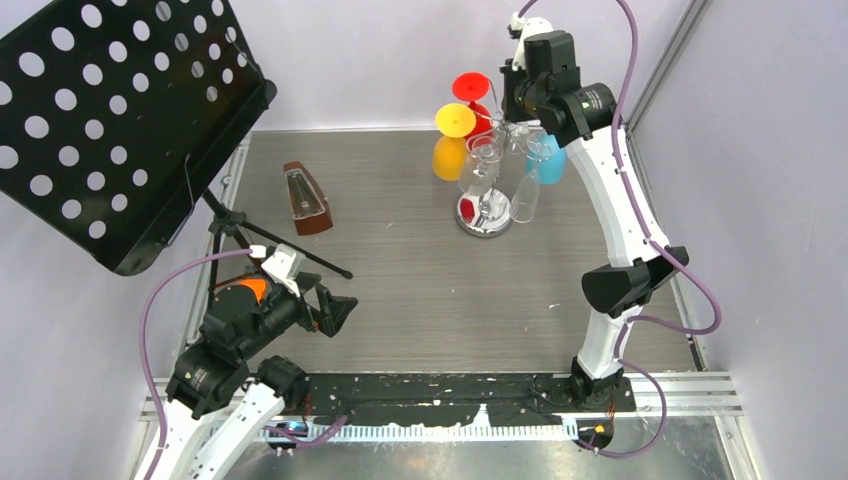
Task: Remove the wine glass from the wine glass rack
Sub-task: Pick up the wine rack from the center of the board, then place the wine rack at the center of the board, then pick up the wine glass from the wine rack.
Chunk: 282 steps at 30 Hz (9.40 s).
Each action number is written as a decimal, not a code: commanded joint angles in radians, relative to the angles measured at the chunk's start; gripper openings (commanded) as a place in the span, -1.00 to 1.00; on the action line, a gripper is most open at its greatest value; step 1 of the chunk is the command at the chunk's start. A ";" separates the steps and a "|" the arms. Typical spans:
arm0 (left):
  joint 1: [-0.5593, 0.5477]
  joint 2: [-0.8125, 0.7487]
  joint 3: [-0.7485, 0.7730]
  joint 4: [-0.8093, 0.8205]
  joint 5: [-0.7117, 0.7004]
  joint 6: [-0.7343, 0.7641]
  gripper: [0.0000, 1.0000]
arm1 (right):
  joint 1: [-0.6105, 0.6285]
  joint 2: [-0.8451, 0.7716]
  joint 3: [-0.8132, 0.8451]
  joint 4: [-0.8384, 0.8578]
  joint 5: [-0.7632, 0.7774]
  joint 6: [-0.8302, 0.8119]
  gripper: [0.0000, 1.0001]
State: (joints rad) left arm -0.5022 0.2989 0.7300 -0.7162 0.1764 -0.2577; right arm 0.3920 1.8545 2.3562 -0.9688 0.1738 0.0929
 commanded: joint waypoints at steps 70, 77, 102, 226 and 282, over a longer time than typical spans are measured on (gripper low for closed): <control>-0.001 0.022 -0.004 0.025 -0.044 0.002 0.98 | 0.280 -0.482 -0.408 0.415 0.086 -0.087 -0.89; -0.001 0.025 -0.004 0.026 -0.044 0.002 0.98 | 0.280 -0.472 -0.406 0.410 0.092 -0.084 -0.88; -0.001 0.069 0.007 0.025 -0.057 0.000 0.98 | 0.280 -0.559 -0.503 0.412 0.106 -0.079 0.19; -0.043 0.821 0.453 0.751 0.193 -0.910 -1.00 | 0.280 -1.349 -1.105 0.136 0.176 0.159 0.75; -0.003 0.930 0.558 0.607 0.406 -0.737 -1.00 | 0.280 -1.363 -1.157 0.139 0.182 0.176 0.75</control>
State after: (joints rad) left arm -0.5018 1.2842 1.2987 -0.1139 0.5289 -1.0344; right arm 0.6662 0.5007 1.1946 -0.8547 0.3428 0.2478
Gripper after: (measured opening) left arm 0.002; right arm 0.879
